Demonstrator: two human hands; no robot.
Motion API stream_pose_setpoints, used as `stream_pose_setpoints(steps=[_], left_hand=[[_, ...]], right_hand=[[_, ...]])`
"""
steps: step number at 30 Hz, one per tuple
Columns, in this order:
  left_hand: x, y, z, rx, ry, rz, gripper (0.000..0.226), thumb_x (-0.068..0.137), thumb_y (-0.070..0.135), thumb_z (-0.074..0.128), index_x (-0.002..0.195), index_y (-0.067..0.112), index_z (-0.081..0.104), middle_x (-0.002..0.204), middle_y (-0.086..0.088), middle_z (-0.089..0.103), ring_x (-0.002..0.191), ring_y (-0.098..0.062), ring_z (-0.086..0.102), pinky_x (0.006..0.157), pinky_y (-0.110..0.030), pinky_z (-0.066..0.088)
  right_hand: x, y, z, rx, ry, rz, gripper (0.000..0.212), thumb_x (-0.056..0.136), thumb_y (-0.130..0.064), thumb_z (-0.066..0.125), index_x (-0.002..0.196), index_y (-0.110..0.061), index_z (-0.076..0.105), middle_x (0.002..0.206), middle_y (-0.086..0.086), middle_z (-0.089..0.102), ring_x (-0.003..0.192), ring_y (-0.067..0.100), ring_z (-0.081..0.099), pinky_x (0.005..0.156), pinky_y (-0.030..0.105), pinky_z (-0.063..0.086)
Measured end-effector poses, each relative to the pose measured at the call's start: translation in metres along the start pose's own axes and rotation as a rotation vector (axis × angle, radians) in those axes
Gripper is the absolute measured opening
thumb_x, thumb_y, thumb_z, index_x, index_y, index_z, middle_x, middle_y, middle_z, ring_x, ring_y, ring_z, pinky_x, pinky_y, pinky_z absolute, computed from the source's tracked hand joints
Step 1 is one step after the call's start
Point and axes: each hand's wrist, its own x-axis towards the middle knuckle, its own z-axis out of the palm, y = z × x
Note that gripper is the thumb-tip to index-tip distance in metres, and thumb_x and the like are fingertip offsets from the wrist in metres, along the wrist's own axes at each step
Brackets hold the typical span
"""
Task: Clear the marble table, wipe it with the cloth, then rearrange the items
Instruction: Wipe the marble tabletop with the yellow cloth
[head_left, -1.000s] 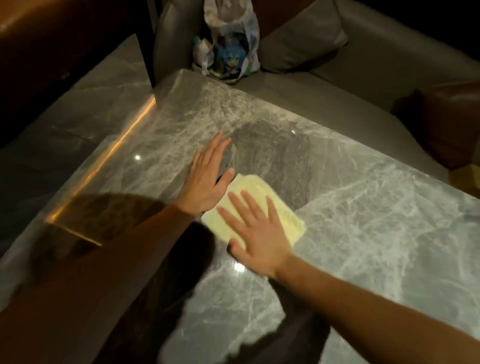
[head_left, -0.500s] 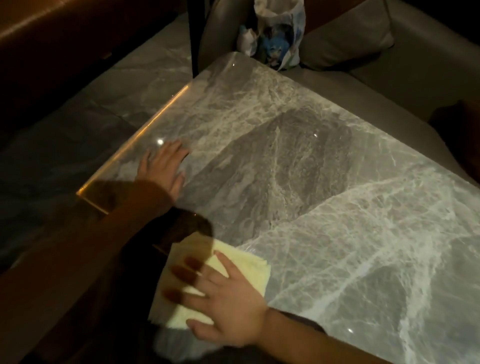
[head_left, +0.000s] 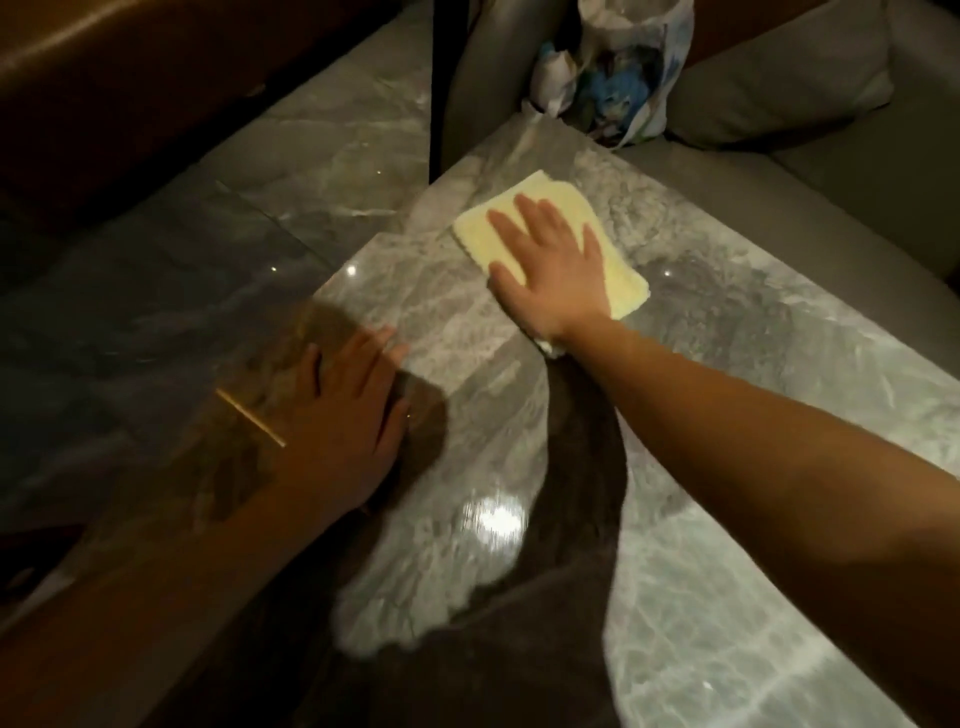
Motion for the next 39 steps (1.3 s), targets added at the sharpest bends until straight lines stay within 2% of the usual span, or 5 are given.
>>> stream_pose_setpoints(steps=[12,18,25,34,39], left_hand=[[-0.001,-0.002,0.003,-0.019,0.006,0.023,0.05,0.09,0.038,0.038,0.137,0.024,0.038,0.147,-0.003,0.039,0.14,-0.018,0.025,0.112,-0.054,0.019],[-0.003,-0.002,-0.003,-0.271,0.07,-0.05,0.054,0.086,0.04,0.036,0.138,0.027,0.033,0.155,-0.006,0.025,0.138,-0.03,0.031,0.111,-0.055,0.026],[-0.01,0.0,0.004,-0.424,0.15,-0.043,0.063,0.085,0.045,0.034,0.142,0.019,0.036,0.15,-0.002,0.036,0.141,-0.015,0.029,0.118,-0.041,0.012],[-0.07,0.058,0.006,-0.267,-0.005,0.267,0.063,0.085,0.048,0.035,0.144,0.026,0.031,0.156,0.002,0.024,0.146,-0.013,0.015,0.118,-0.045,0.003],[-0.098,0.109,0.025,-0.235,-0.071,0.429,0.062,0.085,0.047,0.034,0.144,0.027,0.033,0.156,0.003,0.025,0.145,-0.01,0.014,0.117,-0.043,0.003]], right_hand=[[0.062,0.033,-0.016,-0.049,0.048,0.112,0.056,0.098,-0.049,0.025,0.152,-0.036,0.015,0.163,-0.005,0.005,0.15,0.02,0.002,0.118,0.055,0.002],[-0.036,-0.019,-0.002,-0.043,-0.034,-0.009,0.058,0.095,-0.051,0.022,0.151,-0.037,0.018,0.163,-0.006,0.006,0.15,0.018,0.0,0.118,0.054,0.0],[-0.172,-0.08,0.03,0.013,-0.055,-0.176,0.06,0.091,-0.048,0.026,0.15,-0.037,0.023,0.161,-0.005,0.015,0.15,0.021,0.006,0.117,0.054,0.0],[-0.383,-0.161,0.077,-0.004,-0.16,-0.366,0.063,0.086,-0.051,0.042,0.146,-0.034,0.033,0.156,-0.002,0.03,0.145,0.026,0.026,0.115,0.059,0.006],[-0.403,-0.17,0.073,0.262,-0.1,-0.24,0.064,0.084,-0.034,0.066,0.143,-0.026,0.043,0.156,0.002,0.028,0.149,0.022,0.01,0.118,0.056,-0.001]])
